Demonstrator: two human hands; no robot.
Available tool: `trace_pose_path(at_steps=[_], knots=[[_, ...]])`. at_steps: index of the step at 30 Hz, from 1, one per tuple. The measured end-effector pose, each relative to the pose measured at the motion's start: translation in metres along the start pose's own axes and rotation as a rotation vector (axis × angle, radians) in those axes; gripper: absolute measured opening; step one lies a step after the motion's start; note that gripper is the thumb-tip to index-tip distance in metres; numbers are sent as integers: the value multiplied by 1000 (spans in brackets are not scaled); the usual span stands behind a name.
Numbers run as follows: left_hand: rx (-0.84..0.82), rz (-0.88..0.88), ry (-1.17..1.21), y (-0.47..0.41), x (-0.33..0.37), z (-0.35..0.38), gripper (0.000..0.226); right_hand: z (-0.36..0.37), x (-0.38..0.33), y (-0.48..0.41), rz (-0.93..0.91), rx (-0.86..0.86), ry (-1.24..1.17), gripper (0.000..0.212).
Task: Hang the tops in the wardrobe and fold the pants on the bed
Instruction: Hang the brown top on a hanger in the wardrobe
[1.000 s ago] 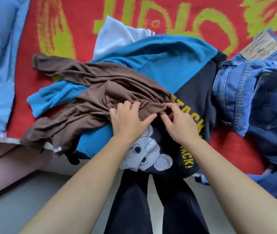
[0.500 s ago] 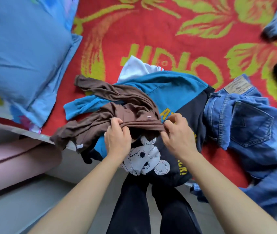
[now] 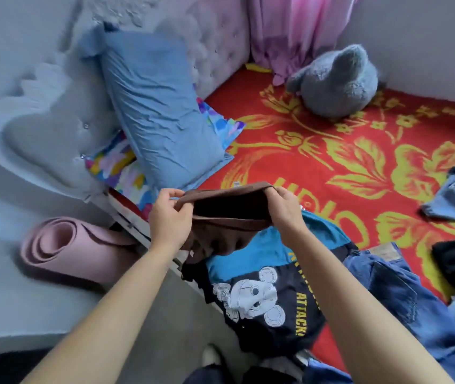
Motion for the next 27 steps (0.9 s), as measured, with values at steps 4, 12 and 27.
trace_pose_path(at_steps=[4, 12, 27], knots=[[179, -30, 41, 16, 10, -93, 14, 27, -73, 48, -354, 4, 248, 19], [503, 113, 43, 99, 27, -279, 9, 84, -167, 205, -836, 108, 288, 22], [514, -258, 10, 366, -164, -562, 32, 278, -126, 531, -812, -492, 509, 37]])
Point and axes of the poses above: each hand's wrist, its own y-axis away from the middle knuckle, its own z-axis out of the palm, x = y × z, the point moved 4 cm from there along -y, towards the middle knuckle
